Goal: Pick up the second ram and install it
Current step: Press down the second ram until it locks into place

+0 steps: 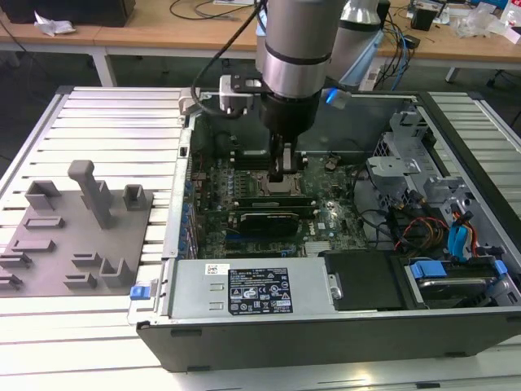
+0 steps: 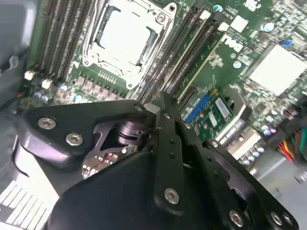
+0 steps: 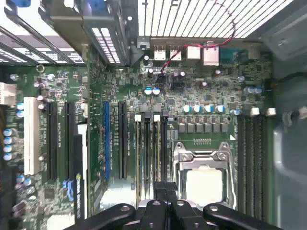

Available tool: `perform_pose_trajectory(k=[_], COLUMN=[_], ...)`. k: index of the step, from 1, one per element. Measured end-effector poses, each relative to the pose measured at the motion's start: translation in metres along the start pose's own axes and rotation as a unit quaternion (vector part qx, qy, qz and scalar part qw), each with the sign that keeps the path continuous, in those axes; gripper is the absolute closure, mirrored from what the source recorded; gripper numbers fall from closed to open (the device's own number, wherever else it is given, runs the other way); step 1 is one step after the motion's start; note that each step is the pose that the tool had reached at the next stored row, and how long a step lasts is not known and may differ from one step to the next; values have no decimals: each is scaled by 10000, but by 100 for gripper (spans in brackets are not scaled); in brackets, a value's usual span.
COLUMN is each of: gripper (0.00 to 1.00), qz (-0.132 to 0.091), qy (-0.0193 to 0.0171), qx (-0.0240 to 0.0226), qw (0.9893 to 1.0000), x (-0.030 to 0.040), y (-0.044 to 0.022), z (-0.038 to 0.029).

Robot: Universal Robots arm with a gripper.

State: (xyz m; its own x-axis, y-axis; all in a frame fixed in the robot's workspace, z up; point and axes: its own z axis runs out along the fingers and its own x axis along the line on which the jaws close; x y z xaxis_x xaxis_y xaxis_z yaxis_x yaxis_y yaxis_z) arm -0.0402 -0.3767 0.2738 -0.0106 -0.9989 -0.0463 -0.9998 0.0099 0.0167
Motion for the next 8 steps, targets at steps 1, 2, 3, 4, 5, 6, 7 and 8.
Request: perform_pose_trajectory(k=[1,2,3,4,5,6,7,8], gripper=[89,89,89,89,89,89,89,89], qz=[-1,0,0,-1,-1,0,-1,-1], qy=[-1,-1,-2,-2,-1,0,-1,0], qx=[1,1,1,1,0,0,0,0], qw=[10000,10000,10000,10000,10000,10000,10000,10000], x=[-9,-9,-10,-10,-9,-9,-10,-9], y=[-1,-1,-1,-1,-1,-1,-1,-1], z=[-106,-122,-122,-122,-124,-124,-125,-125])
